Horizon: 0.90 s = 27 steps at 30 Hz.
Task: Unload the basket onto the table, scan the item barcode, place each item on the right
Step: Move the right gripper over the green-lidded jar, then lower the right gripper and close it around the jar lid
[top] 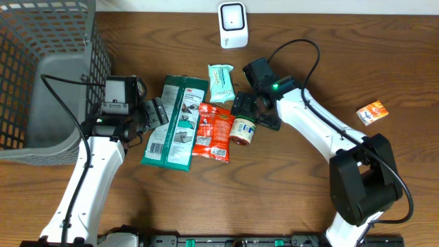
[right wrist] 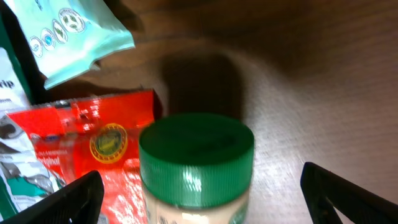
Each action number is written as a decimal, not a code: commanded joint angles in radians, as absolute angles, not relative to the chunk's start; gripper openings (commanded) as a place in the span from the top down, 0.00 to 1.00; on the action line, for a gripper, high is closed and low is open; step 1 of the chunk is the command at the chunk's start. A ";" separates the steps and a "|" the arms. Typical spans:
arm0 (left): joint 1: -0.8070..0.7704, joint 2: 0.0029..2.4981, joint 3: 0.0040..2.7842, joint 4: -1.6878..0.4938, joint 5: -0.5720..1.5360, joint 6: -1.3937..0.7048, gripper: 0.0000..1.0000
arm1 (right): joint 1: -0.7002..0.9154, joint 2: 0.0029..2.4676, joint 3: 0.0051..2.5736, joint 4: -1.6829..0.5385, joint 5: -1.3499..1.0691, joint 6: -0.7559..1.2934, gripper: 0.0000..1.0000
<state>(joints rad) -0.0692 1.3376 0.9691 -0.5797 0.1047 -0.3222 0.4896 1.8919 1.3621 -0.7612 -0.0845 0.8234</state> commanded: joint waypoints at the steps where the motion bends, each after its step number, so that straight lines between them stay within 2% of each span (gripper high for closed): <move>1: -0.069 1.337 0.986 -0.583 0.092 -0.335 0.17 | 0.498 1.900 1.327 -0.731 -0.063 0.853 0.05; 13: -0.069 1.337 0.986 -0.583 0.092 -0.335 0.17 | 0.503 1.900 1.228 -0.578 -0.057 0.886 0.16; 18: -0.069 1.337 0.986 -0.583 0.092 -0.335 0.17 | 0.505 1.900 1.228 -0.572 -0.058 0.886 0.28; 20: -0.069 1.337 0.986 -0.583 0.092 -0.335 0.17 | 0.505 1.900 1.228 -0.576 -0.057 0.885 0.30; 24: -0.069 1.337 0.986 -0.582 0.092 -0.335 0.17 | 0.505 1.900 1.228 -0.576 -0.057 0.830 0.35; 27: -0.069 1.337 0.986 -0.583 0.092 -0.335 0.17 | 0.503 1.900 1.228 -0.575 -0.057 0.778 0.35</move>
